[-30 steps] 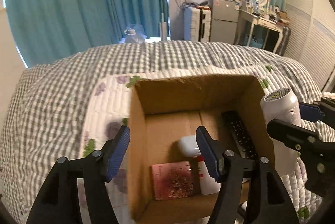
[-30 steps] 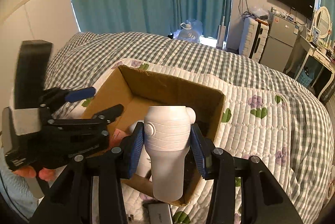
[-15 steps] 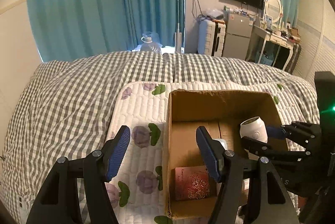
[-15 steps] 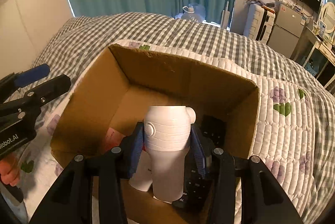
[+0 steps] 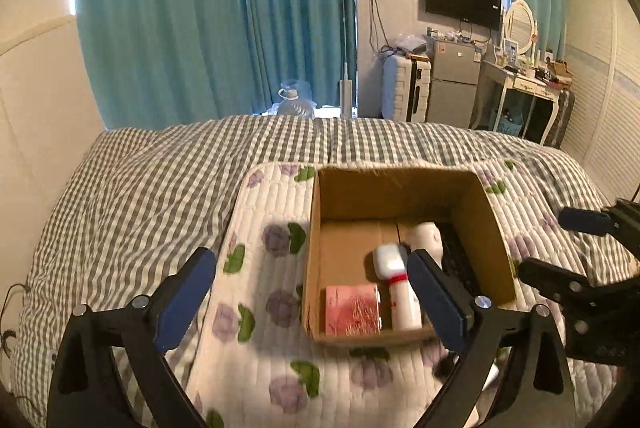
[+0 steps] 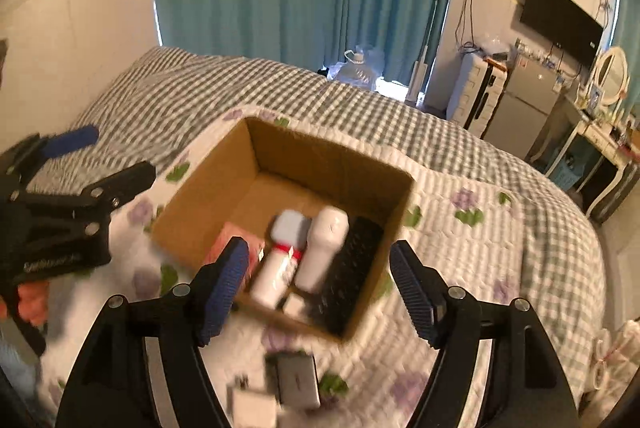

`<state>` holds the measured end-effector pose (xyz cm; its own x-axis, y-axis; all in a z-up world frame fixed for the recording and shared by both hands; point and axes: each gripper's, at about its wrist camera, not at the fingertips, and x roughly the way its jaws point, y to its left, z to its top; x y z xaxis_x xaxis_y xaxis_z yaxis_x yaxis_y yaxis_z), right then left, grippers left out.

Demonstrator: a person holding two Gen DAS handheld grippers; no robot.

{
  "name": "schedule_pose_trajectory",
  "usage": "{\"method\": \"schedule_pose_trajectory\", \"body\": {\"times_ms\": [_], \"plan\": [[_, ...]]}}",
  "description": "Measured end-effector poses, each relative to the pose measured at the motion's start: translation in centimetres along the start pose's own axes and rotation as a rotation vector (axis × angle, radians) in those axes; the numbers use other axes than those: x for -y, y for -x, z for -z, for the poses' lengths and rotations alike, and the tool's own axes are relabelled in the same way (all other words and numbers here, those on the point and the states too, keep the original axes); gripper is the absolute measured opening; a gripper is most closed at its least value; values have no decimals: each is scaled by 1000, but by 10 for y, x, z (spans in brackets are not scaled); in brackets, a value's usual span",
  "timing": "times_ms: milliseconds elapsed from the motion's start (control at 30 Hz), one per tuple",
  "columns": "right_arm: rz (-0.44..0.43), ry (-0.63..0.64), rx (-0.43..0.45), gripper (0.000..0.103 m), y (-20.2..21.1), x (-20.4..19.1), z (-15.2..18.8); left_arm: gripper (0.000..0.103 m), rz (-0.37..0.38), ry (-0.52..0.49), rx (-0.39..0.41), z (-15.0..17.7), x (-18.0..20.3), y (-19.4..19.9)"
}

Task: Organize rigid objects
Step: 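Lower the earbud case and white device into the box and open both grippers, then grasp the white charger with the right gripper while the left grasps the grey power bank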

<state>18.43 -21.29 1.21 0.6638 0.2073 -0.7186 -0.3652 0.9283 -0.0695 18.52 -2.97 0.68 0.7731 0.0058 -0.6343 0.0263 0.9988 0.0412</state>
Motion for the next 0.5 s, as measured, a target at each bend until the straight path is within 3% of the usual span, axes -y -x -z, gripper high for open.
{"method": "schedule_pose_trajectory", "body": {"times_ms": [233, 500], "plan": [[-31, -67, -99, 73, 10, -16, 70, 99, -5, -18, -58, 51, -4, 3], [-111, -137, -330, 73, -45, -50, 130, 99, -18, -17, -160, 102, -10, -23]]}}
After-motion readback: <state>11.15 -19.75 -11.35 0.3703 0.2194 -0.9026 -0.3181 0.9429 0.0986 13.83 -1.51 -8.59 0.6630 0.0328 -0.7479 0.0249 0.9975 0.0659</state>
